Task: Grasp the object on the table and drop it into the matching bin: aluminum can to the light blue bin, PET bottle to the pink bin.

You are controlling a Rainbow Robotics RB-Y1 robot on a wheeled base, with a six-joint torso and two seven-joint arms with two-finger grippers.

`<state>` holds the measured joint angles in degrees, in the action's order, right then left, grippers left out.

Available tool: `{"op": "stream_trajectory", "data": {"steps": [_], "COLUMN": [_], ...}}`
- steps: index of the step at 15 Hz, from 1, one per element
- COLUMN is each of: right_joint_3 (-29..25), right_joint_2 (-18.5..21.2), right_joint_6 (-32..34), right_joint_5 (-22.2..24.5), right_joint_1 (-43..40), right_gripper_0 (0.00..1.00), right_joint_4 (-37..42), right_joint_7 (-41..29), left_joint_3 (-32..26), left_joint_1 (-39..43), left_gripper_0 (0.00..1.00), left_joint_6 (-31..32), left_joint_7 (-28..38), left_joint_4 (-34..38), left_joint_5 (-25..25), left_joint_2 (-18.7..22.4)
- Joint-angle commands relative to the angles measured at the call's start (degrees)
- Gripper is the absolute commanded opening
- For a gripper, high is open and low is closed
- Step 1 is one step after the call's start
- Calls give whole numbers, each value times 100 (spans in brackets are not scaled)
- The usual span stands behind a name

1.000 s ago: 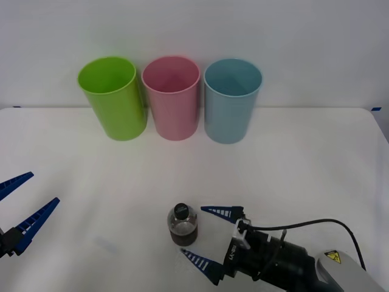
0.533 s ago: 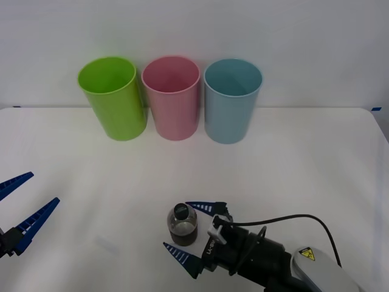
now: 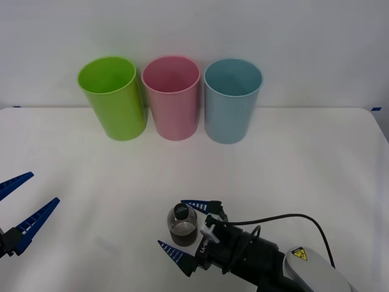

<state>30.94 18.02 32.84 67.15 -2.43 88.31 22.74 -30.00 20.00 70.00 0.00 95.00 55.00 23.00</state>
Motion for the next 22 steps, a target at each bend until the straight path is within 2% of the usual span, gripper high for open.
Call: {"op": "stream_trajectory", "data": {"steps": [1,10,14,22], "right_joint_3": [0,-44,-53,-413], "right_joint_2": [0,-17,44,484], "right_joint_6": [-5,39,56,47], "right_joint_5": [0,9,9,299], "right_joint_1": [6,41,41,50], "right_gripper_0": [0,0,0,0], "right_joint_4": [2,11,407,1699], "right_joint_7": [2,11,-121,-1896], "left_joint_3": [0,0,0,0], "left_joint_1": [0,0,0,0], "left_gripper_0": [100,100,100,100], "left_joint_6": [0,0,0,0], "left_joint_7": [0,0,0,0], "left_joint_4": [0,0,0,0], "left_joint_5": [0,0,0,0], "left_joint_2": [0,0,0,0]}}
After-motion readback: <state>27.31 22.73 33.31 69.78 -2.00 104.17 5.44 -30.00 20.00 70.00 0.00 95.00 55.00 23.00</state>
